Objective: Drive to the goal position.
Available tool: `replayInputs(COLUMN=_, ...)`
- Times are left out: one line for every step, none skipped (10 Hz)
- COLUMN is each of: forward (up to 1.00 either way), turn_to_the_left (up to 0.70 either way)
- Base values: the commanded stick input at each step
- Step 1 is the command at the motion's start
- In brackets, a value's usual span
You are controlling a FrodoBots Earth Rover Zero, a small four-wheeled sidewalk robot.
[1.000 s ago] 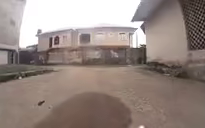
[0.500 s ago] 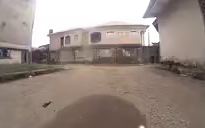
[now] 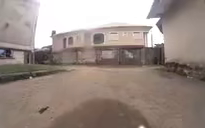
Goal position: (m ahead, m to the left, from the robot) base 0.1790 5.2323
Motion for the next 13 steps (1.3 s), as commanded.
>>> replayInputs(forward=0.30, turn_to_the_left=0.00)
replayInputs(forward=0.30, turn_to_the_left=0.00)
replayInputs(forward=0.30, turn_to_the_left=0.00)
replayInputs(forward=0.30, turn_to_the_left=0.00)
replayInputs(forward=0.30, turn_to_the_left=0.00)
replayInputs(forward=0.30, turn_to_the_left=0.00)
replayInputs(forward=0.30, turn_to_the_left=0.00)
replayInputs(forward=0.30, turn_to_the_left=0.00)
replayInputs(forward=0.30, turn_to_the_left=0.00)
replayInputs(forward=0.30, turn_to_the_left=0.00)
replayInputs(forward=0.30, turn_to_the_left=0.00)
replayInputs(forward=0.30, turn_to_the_left=0.00)
replayInputs(forward=0.30, turn_to_the_left=0.00)
